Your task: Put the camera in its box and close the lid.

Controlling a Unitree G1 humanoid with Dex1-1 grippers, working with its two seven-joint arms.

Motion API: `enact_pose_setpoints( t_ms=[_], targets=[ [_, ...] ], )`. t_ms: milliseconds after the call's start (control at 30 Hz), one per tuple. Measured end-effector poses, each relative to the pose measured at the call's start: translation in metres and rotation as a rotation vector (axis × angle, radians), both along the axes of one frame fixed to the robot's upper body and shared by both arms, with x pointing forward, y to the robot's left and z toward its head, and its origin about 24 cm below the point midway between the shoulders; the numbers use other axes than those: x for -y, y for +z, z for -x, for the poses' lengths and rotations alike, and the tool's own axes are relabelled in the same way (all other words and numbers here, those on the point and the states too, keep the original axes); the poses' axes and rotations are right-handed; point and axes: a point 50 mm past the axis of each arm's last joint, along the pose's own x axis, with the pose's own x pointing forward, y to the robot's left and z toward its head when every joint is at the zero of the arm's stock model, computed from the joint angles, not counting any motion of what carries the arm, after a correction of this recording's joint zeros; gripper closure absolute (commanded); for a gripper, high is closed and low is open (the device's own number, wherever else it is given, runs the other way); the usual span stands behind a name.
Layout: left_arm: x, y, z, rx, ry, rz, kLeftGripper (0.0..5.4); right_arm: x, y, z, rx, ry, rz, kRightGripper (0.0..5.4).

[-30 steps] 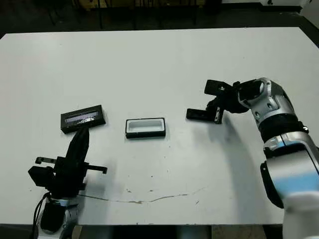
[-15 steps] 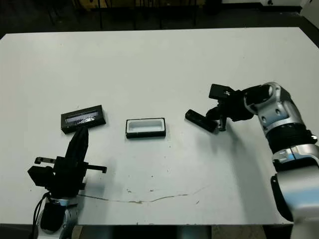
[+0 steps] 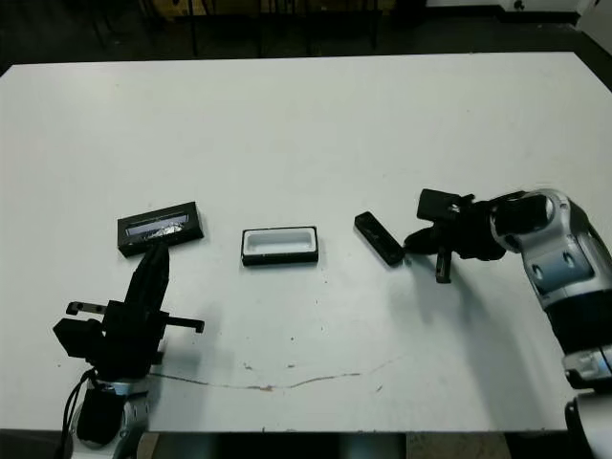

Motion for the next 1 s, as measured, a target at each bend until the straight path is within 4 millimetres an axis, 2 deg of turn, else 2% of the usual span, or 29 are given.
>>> enact_pose_setpoints(
  t_ms=[100,233,400,500,667,1000],
  targets=[
    [0.000,0.000,0.000,0.001,-0.001,0.000,5.38,0.008,0.011,0.003,0.167,-0.152,-0.065,5.40],
    [0.000,0.003,0.000,0.005,0.001,0.000,5.38,-0.002,0.036,0.021,0.361,-0.282,-0.264,5.40],
    [0.000,0.003,0.000,0.006,0.000,0.001,5.38,-0.025,0.050,0.057,0.363,-0.263,-0.504,5.40],
    [0.000,0.003,0.000,0.005,-0.002,0.001,5.38,-0.036,0.053,0.072,0.335,-0.243,-0.567,5.40],
    [0.000,0.003,0.000,-0.001,-0.005,0.004,5.40,-0.042,0.052,0.083,0.284,-0.272,-0.562,4.82],
    [-0.001,0.004,0.000,0.004,-0.004,-0.003,5.40,-0.048,0.036,0.084,0.183,-0.273,-0.453,3.07]
  ],
)
